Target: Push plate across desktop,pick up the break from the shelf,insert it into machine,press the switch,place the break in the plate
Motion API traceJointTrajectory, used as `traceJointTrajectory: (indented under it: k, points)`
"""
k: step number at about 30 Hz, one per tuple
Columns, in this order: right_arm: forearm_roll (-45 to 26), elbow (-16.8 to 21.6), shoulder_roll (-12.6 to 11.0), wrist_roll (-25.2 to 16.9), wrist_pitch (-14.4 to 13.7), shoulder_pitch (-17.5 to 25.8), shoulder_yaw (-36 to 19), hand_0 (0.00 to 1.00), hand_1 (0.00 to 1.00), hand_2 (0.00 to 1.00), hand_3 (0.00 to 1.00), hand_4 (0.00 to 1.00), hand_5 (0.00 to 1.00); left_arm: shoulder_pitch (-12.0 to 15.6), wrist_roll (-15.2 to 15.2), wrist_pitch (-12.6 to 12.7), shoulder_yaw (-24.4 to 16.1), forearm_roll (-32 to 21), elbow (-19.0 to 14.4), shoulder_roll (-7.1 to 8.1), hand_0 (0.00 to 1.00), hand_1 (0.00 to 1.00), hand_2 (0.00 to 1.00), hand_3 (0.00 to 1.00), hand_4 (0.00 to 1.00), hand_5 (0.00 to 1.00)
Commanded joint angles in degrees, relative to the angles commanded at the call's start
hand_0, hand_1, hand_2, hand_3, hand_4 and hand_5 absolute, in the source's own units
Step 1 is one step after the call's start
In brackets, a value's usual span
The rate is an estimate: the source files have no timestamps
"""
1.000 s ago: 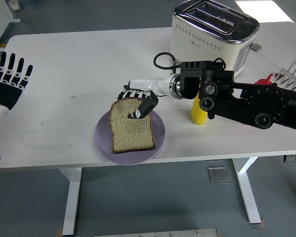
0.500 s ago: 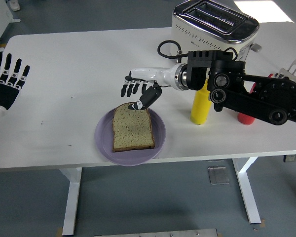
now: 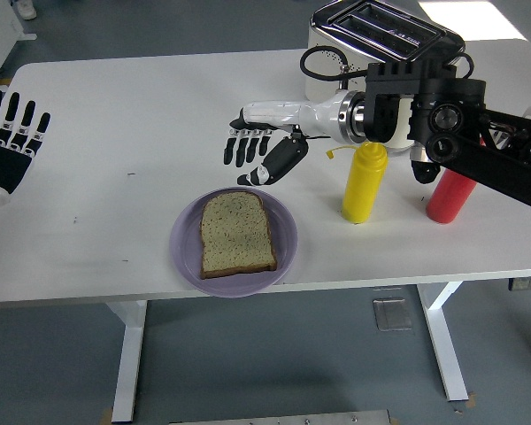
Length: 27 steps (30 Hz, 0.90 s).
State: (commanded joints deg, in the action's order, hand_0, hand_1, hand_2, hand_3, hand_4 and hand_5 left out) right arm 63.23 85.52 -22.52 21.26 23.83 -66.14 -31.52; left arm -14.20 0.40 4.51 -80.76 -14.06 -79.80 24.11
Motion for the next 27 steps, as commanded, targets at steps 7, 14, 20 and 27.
traceJointTrajectory:
  k: [7,14,20,27]
  points:
    - [-5.9,5.3,-4.3,-1.1,-1.9,5.7,-9.0,0.615,0.626,0.646,0.653,0.708,0.225,0.0,0.0,0.1,-0.4,-0.2,-1.0,-0.28,0.857,0.805,0.774,0.802,0.814,0.998]
    - [-13.6,7.9,-7.4,-6.7,-9.2,12.0,-18.9,0.654,0.683,0.682,0.694,0.709,0.242,0.2,0.0,0.1,-0.5,-0.4,-2.5,-0.57,0.851,0.785,0.748,0.756,0.81,0.998]
    - [-21.8,6.3,-9.0,-9.7,-15.3,18.7,-28.9,0.677,0.697,0.694,0.697,0.717,0.253,0.6,0.0,0.2,-0.5,-0.6,-3.7,-0.78,0.846,0.768,0.73,0.741,0.808,0.998]
    - [-31.8,3.4,-9.7,-13.0,-21.4,26.6,-39.3,0.706,0.712,0.705,0.698,0.705,0.256,0.6,0.0,0.2,-0.2,-0.7,-4.8,-0.98,0.844,0.763,0.724,0.733,0.802,0.998]
